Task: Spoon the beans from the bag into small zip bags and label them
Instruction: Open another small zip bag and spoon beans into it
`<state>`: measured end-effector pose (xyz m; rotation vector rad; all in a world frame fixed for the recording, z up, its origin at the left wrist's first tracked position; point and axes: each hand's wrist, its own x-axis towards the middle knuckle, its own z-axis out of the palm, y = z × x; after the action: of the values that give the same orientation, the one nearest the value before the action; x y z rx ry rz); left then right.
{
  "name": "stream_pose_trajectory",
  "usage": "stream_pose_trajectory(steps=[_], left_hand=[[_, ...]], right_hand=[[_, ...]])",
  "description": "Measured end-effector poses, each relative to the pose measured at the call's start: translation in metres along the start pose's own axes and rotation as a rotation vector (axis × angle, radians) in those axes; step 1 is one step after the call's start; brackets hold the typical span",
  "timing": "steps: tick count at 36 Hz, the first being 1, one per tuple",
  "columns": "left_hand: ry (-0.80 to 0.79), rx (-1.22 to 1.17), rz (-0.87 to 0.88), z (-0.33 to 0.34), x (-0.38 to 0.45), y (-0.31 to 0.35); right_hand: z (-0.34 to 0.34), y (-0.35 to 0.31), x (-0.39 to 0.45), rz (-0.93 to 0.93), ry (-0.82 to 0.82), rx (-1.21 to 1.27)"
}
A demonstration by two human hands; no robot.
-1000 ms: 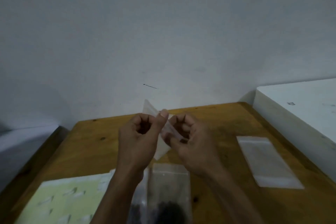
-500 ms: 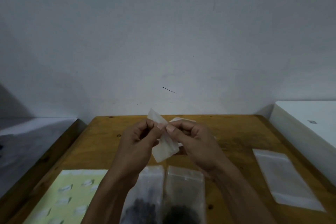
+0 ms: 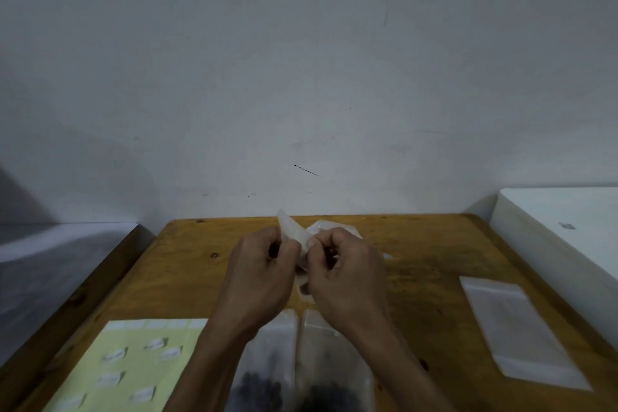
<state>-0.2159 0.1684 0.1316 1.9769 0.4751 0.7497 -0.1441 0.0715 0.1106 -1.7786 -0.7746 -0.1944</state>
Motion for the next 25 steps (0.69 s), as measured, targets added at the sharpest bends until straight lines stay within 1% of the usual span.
stream_pose_trajectory(steps=[2, 4, 6, 7, 9, 12, 14, 16, 18, 21, 25], left_hand=[[0.018, -0.016, -0.010, -0.001, 0.000, -0.001], [0.046, -0.064, -0.040, 0.000, 0.000, -0.003], [0.061, -0.076, -0.057, 0.001, -0.002, -0.005], [0.070, -0.058, -0.051, 0.003, -0.002, -0.005], [0.093, -0.010, -0.029, 0.005, -0.002, -0.004], [0.096, 0.075, 0.000, 0.005, 0.000, 0.001], [0.088, 0.182, 0.029, 0.003, 0.001, 0.004], [0.094, 0.296, 0.049, -0.002, 0.000, 0.006], [0.127, 0.391, 0.068, -0.008, -0.001, 0.010], [0.155, 0.511, 0.099, -0.013, -0.001, 0.017], [0.164, 0.527, 0.112, -0.016, 0.000, 0.018]], right_hand=[[0.002, 0.001, 0.000, 0.067, -0.003, 0.043], [0.000, 0.005, 0.004, 0.160, 0.048, 0.081], [-0.003, 0.009, 0.009, 0.184, 0.101, 0.097], [-0.005, 0.010, 0.011, 0.169, 0.099, 0.094], [-0.009, 0.009, 0.010, 0.111, 0.044, 0.056], [-0.015, 0.004, 0.007, 0.003, -0.105, 0.051], [-0.018, 0.003, 0.008, -0.053, -0.185, 0.076], [-0.021, 0.004, 0.010, -0.114, -0.202, 0.031], [-0.023, 0.008, 0.014, -0.155, -0.179, -0.046], [-0.026, 0.010, 0.018, -0.138, -0.194, -0.036], [-0.028, 0.006, 0.019, -0.103, -0.222, 0.021]])
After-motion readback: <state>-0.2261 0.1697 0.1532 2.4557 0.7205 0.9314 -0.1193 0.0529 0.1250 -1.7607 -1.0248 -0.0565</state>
